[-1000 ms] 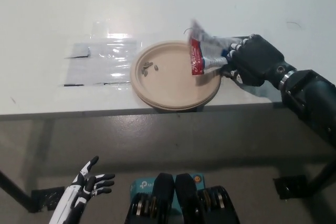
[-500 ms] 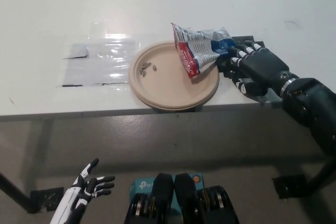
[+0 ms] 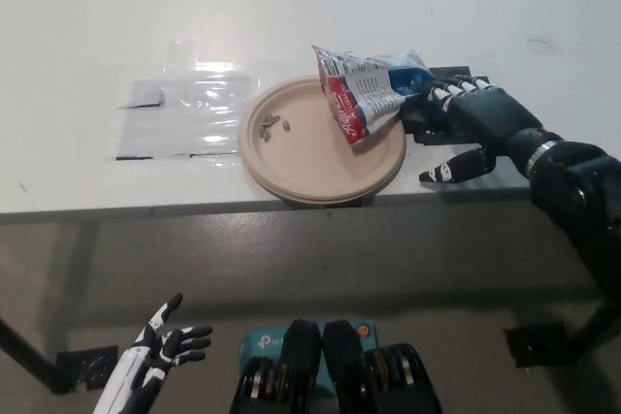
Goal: The robot picks up a small bag of sunflower seeds on the right hand side and take it to the empty plate on the left hand side then pours some sunflower seeds on to the plate.
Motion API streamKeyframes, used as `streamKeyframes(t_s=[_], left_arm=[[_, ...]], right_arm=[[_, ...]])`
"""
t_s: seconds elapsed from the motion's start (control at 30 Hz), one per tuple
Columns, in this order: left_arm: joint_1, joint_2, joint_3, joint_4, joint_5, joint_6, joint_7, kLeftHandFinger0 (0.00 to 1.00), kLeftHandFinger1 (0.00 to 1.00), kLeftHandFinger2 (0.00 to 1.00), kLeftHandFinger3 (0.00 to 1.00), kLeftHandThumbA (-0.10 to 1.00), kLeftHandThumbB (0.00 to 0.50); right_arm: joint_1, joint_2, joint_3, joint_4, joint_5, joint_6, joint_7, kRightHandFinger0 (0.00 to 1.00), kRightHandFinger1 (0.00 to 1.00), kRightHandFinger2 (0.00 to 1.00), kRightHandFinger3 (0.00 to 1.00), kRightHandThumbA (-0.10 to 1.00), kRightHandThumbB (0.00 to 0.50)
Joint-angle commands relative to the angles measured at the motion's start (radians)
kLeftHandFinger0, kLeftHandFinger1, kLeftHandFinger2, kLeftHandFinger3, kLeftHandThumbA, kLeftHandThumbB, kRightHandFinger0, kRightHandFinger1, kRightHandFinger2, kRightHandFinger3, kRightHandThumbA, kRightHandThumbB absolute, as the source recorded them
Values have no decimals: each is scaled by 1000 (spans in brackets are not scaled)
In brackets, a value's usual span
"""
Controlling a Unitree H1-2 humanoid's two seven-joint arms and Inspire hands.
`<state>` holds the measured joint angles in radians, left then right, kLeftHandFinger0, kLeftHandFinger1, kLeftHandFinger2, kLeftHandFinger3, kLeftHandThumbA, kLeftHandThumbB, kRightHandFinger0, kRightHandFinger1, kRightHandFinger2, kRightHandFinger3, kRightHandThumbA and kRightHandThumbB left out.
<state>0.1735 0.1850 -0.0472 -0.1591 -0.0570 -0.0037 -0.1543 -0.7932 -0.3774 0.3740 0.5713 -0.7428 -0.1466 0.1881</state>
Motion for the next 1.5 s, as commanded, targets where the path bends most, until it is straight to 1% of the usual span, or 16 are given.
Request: streamKeyframes(t_s=[0.0, 0.03, 0.07, 0.1, 0.13, 0.17, 0.27, 0.4, 0.57, 0.67, 0.73, 0.8, 0.97, 1.17, 1.33, 1.47], left_arm=[[-5, -24, 35, -29, -25, -42, 25, 780, 749, 753, 1000, 847, 171], [-8, -28, 38, -23, -30, -45, 28, 790, 772, 773, 1000, 843, 171], [-13, -31, 41, -16, -33, -49, 31, 817, 807, 808, 1000, 849, 177], [-19, -34, 44, -11, -35, -53, 34, 878, 874, 876, 1000, 856, 153], [-24, -36, 45, -7, -36, -54, 35, 911, 904, 908, 1000, 857, 145], [-30, -34, 45, -2, -32, -62, 34, 977, 980, 990, 1000, 876, 104], [-54, -31, 47, 13, -19, -77, 39, 1000, 1000, 1000, 1000, 1000, 37], [-98, -39, 50, 37, -32, -81, 38, 1000, 1000, 1000, 1000, 1000, 52], [-127, -45, 46, 44, -35, -70, 36, 1000, 1000, 1000, 1000, 1000, 175], [-145, -34, 44, 49, -29, -72, 30, 1000, 1000, 1000, 1000, 1000, 195], [-148, -36, 47, 49, -49, -63, 22, 1000, 1000, 1000, 1000, 1000, 208], [-155, -27, 48, 50, -52, -57, 15, 1000, 1000, 1000, 1000, 1000, 180], [-166, -26, 49, 61, -52, -68, 8, 1000, 1000, 1000, 1000, 1000, 138], [-128, -38, 41, 52, -35, -82, 15, 1000, 1000, 1000, 1000, 1000, 117], [-140, -20, 50, 62, -27, -89, 4, 1000, 1000, 1000, 1000, 1000, 69], [-144, -21, 52, 57, -13, -87, 4, 1000, 1000, 1000, 1000, 1000, 74]], right_arm=[[-24, -129, -378, -610, 767, 438, 372, 1000, 1000, 1000, 1000, 1000, 497], [-8, -130, -413, -649, 797, 458, 353, 1000, 1000, 1000, 1000, 1000, 451], [18, -134, -455, -707, 817, 473, 319, 1000, 1000, 1000, 1000, 1000, 440], [18, -135, -463, -717, 815, 475, 316, 1000, 1000, 1000, 1000, 1000, 488], [36, -138, -498, -749, 845, 473, 292, 1000, 1000, 1000, 1000, 1000, 442], [50, -126, -531, -786, 855, 492, 261, 1000, 1000, 1000, 1000, 1000, 456], [144, -102, -613, -903, 884, 408, 131, 1000, 1000, 1000, 1000, 1000, 481], [291, -37, -664, -1108, 893, 318, -21, 1000, 1000, 1000, 1000, 1000, 464], [632, 102, -547, -1401, 765, 186, -139, 1000, 1000, 1000, 1000, 1000, 500], [832, 173, -461, -1347, 710, -8, -159, 1000, 1000, 1000, 1000, 1000, 419], [901, 193, -432, -1274, 690, -86, -149, 1000, 1000, 1000, 1000, 1000, 395], [965, 196, -399, -1143, 592, -215, -142, 1000, 1000, 1000, 1000, 1000, 309], [964, 242, -385, -886, 498, -317, -175, 1000, 1000, 1000, 1000, 1000, 272], [938, 246, -365, -632, 458, -323, -222, 1000, 1000, 1000, 1000, 1000, 297], [905, 256, -371, -586, 489, -323, -200, 1000, 1000, 1000, 1000, 1000, 257], [902, 270, -384, -577, 533, -323, -197, 1000, 1000, 1000, 1000, 1000, 254]])
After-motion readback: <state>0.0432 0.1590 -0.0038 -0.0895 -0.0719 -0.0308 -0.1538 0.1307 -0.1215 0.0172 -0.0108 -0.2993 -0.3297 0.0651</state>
